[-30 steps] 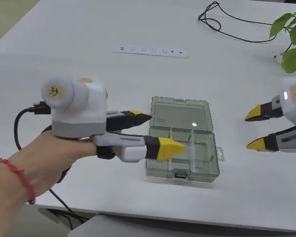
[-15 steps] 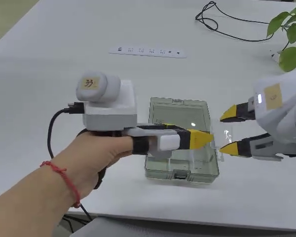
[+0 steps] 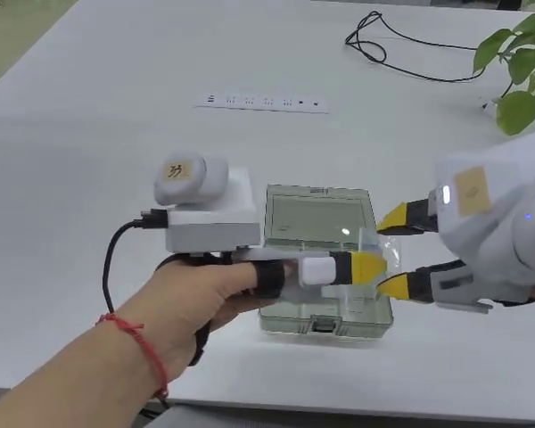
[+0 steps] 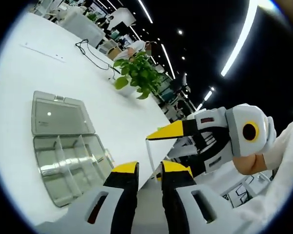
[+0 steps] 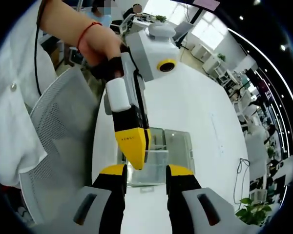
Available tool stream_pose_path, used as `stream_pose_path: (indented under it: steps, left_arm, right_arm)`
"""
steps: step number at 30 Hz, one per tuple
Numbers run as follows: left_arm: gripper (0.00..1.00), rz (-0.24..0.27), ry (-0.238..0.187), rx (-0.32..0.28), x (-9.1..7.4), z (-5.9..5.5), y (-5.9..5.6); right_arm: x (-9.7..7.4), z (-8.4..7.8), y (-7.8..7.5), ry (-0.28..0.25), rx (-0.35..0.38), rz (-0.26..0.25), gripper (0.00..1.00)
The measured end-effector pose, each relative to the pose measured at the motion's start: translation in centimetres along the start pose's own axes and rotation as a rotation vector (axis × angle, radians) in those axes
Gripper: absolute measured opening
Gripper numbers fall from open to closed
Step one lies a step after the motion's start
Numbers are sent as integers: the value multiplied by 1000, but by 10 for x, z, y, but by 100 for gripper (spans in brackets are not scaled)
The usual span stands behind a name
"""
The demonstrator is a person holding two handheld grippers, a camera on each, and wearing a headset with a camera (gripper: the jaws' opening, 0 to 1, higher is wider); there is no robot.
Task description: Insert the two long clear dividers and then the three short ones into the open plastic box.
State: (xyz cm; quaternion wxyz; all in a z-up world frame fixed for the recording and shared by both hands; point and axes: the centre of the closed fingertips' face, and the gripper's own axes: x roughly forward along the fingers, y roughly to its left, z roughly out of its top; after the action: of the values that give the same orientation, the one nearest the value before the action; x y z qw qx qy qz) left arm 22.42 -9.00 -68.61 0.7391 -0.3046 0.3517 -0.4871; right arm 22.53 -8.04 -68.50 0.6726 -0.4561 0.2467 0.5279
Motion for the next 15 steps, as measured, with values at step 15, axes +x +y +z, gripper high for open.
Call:
stream_pose_path:
  steps: [15]
  left_arm:
    - [0, -32, 10, -19, 2, -4, -5]
  right_arm:
    - [0, 4, 4, 6, -19, 6, 33]
